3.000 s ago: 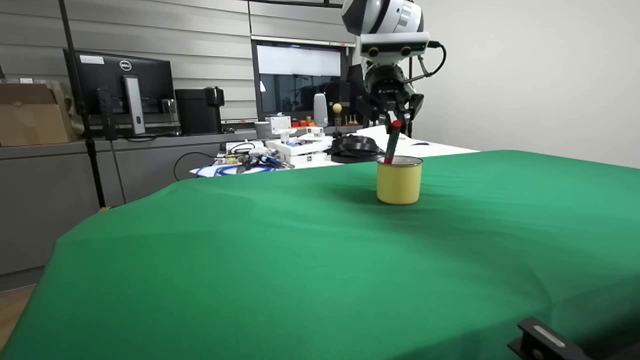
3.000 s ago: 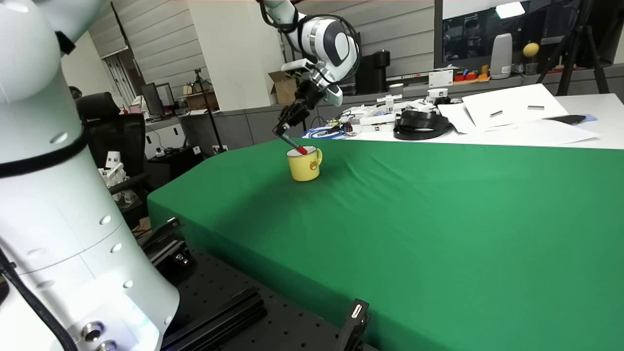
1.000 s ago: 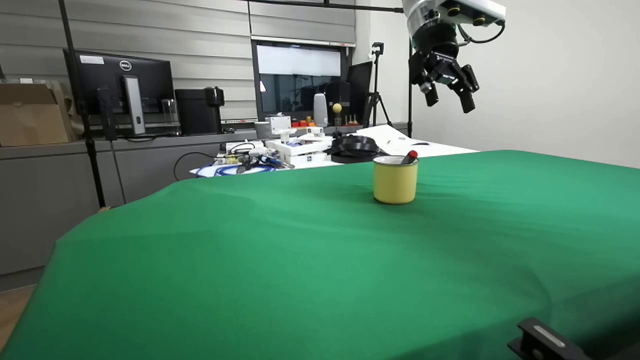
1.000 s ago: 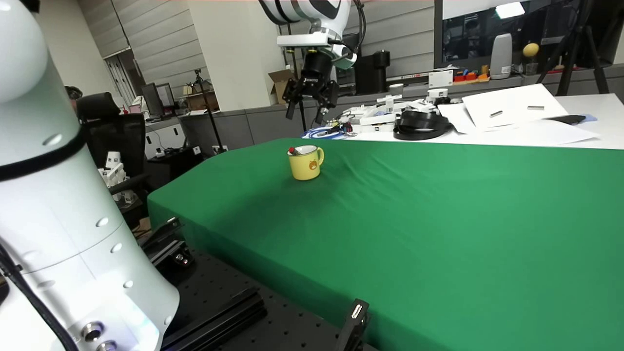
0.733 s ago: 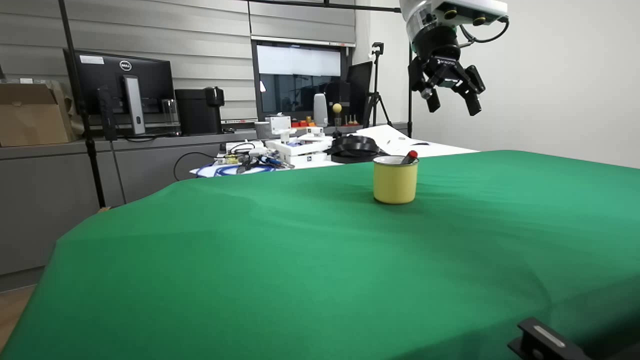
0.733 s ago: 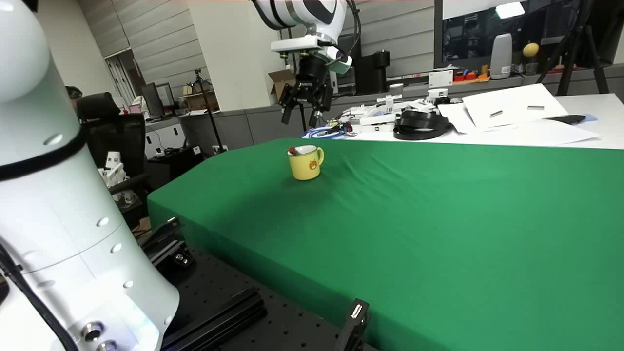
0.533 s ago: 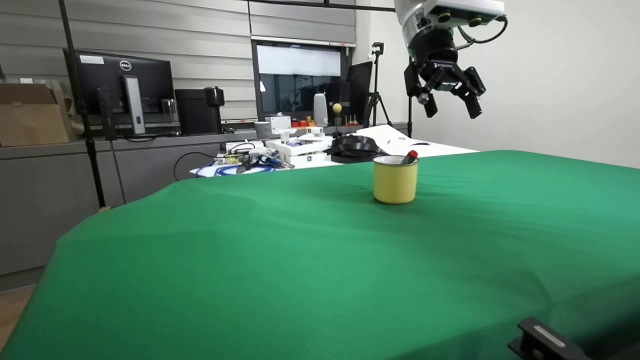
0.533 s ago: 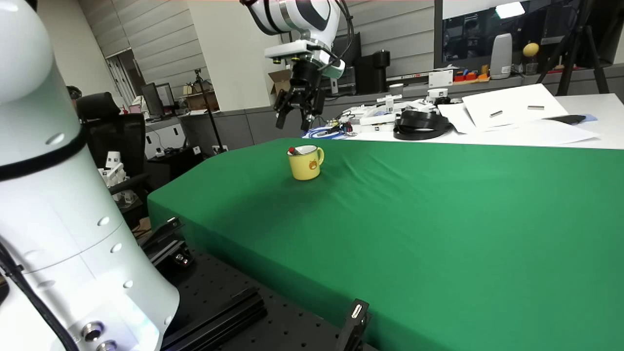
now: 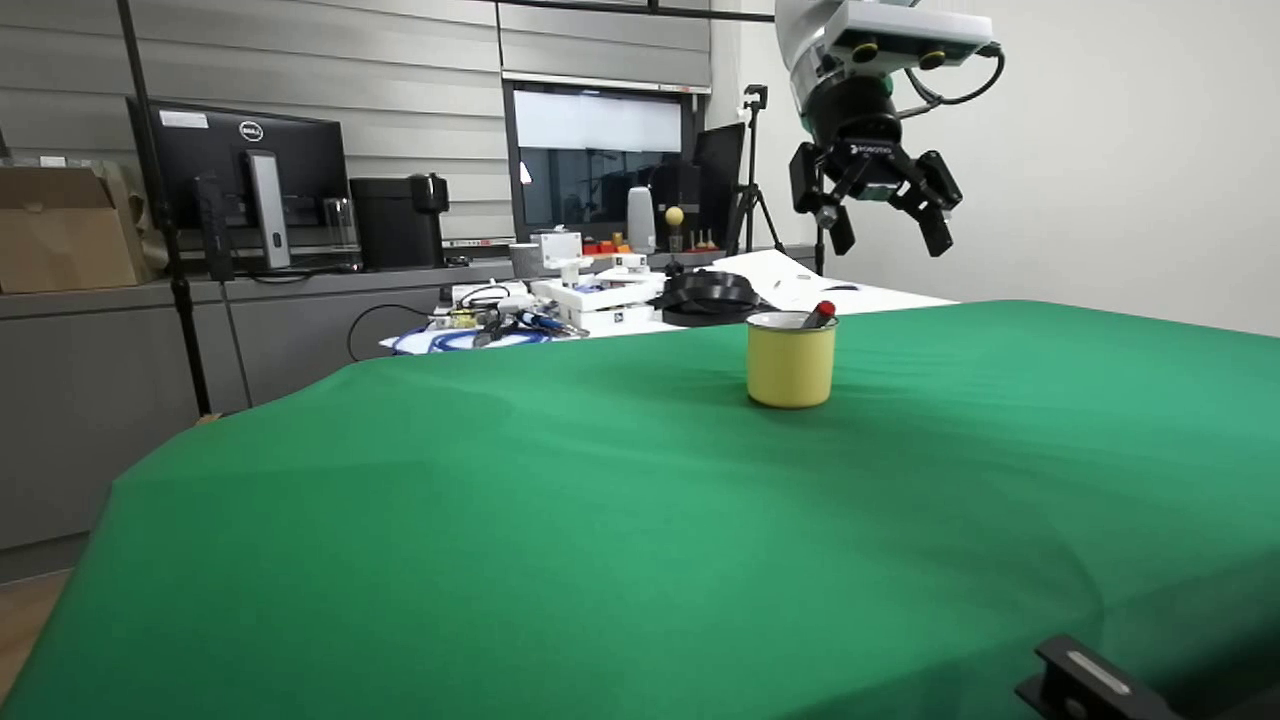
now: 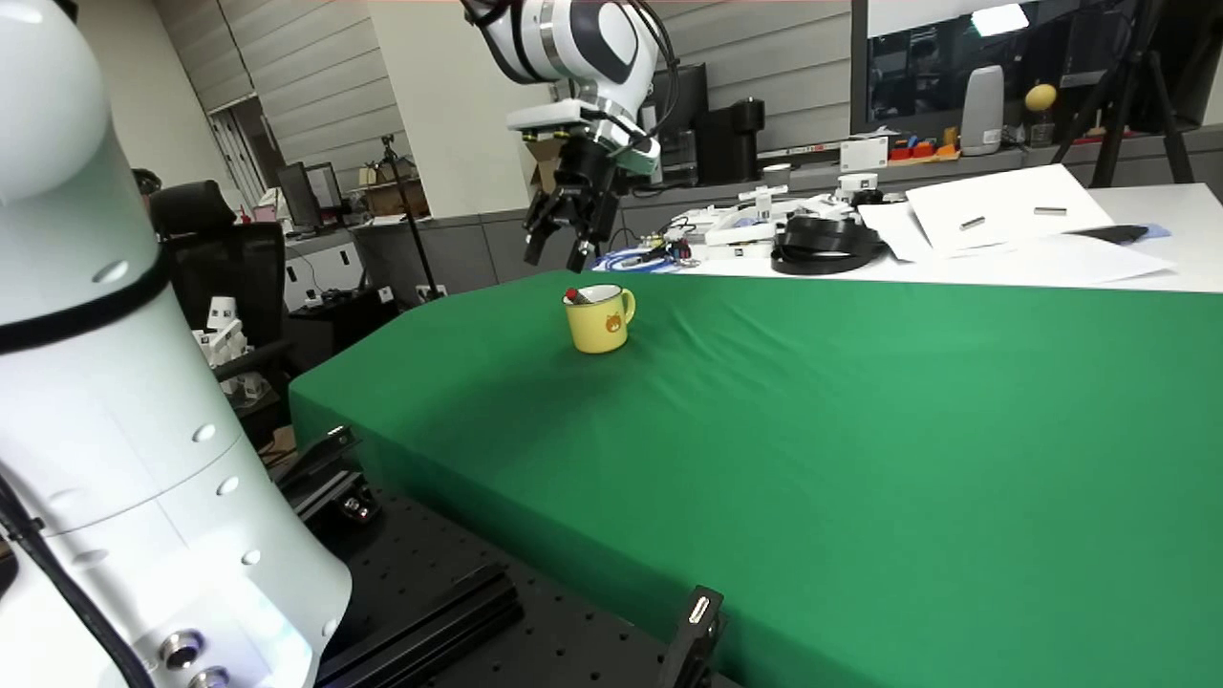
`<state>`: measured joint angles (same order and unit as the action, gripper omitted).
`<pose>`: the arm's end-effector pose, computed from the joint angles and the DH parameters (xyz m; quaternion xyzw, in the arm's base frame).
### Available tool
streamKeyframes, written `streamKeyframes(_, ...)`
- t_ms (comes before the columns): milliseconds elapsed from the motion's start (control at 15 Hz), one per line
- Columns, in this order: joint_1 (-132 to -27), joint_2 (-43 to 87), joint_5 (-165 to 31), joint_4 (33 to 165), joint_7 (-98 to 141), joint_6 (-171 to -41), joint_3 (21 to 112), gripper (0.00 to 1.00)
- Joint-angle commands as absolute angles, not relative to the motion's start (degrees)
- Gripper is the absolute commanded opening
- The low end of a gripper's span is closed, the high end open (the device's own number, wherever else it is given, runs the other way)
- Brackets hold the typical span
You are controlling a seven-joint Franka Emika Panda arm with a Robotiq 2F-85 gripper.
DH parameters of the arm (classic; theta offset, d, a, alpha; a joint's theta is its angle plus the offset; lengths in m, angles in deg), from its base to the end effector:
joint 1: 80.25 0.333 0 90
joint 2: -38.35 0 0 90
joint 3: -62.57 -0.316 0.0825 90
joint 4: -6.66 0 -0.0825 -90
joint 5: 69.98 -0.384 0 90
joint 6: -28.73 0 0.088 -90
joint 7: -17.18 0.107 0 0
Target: Put the red marker in the yellow mug, take the marker out of the mug and place it on the left side of the table
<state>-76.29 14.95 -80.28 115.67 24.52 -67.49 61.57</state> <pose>0.5458 0.0645 0.2552 -0.9454 0.0562 0.3167 0.0517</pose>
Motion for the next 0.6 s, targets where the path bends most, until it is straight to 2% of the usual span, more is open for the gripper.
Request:
streamKeyframes(0, -76.81, 13.36, -83.69, 115.04, 27.38, -67.50, 61.27, 1.00)
streamKeyframes(533, -76.65, 7.88, -87.22, 111.98, 29.80, -68.30, 61.54, 1.00)
